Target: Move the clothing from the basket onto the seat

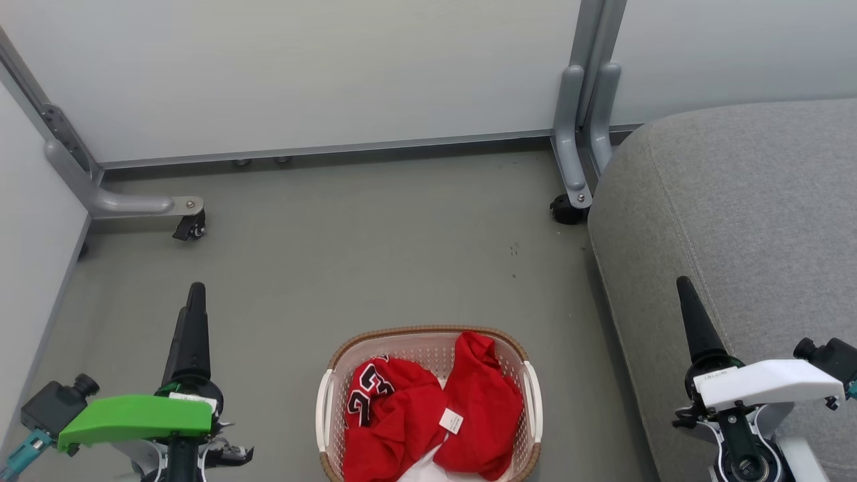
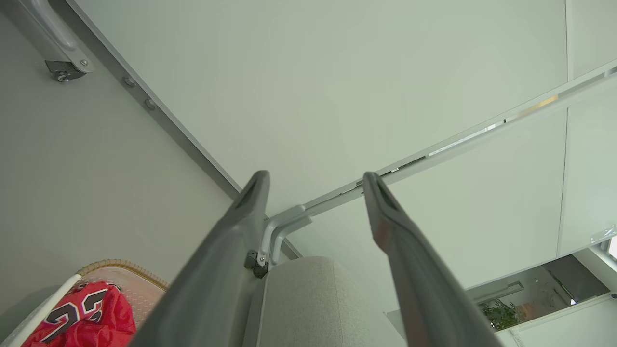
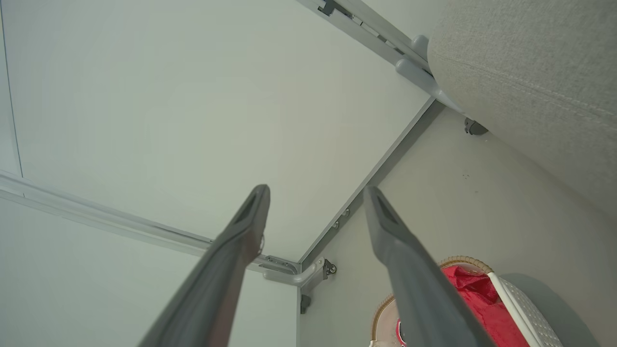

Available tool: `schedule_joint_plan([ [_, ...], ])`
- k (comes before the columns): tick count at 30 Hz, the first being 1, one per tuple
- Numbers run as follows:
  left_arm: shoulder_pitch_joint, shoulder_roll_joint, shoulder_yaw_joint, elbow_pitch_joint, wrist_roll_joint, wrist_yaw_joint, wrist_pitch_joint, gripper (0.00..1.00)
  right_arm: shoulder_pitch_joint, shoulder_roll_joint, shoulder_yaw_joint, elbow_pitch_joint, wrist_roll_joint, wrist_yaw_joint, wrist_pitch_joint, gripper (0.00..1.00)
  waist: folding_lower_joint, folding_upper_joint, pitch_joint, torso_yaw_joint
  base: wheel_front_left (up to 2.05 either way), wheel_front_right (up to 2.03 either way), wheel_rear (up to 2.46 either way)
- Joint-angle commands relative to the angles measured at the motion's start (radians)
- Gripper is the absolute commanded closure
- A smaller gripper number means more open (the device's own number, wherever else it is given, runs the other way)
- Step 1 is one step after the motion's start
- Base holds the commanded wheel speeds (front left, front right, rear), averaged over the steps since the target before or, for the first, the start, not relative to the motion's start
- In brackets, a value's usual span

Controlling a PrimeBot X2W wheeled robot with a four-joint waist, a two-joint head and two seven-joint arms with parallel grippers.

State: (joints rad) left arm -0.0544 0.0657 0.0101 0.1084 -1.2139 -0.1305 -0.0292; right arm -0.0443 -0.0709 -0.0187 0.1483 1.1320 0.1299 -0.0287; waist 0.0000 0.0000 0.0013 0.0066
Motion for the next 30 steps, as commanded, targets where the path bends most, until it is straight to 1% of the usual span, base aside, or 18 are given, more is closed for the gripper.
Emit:
schedule_joint_plan([
  [1,-0.006,0.014,-0.007,-0.016,0.042,0.000,-0.010,0.00,-0.007,-0.008,0.007,-0.024,-0.039,0.001,-0.010,0.00,0.0000,0.0000,0.000,0.000,0.00,0.00,0.00],
  [9,0.007,0.027,-0.029,-0.010,0.195,0.000,-0.038,0.00,0.006,-0.017,0.025,-0.039,-0.197,0.001,-0.039,0.00,0.0000,0.0000,-0.001,0.002,0.00,0.00,0.00],
  [15,0.012,0.031,-0.041,0.002,0.294,0.000,-0.057,0.00,0.014,-0.017,0.038,-0.040,-0.291,0.001,-0.058,0.00,0.0000,0.0000,-0.002,0.004,0.00,0.00,0.00],
  [30,0.032,0.036,-0.068,0.035,0.492,0.000,-0.100,0.00,0.032,-0.011,0.057,-0.022,-0.507,0.001,-0.101,0.00,0.0000,0.0000,-0.003,0.007,0.00,0.00,0.00],
])
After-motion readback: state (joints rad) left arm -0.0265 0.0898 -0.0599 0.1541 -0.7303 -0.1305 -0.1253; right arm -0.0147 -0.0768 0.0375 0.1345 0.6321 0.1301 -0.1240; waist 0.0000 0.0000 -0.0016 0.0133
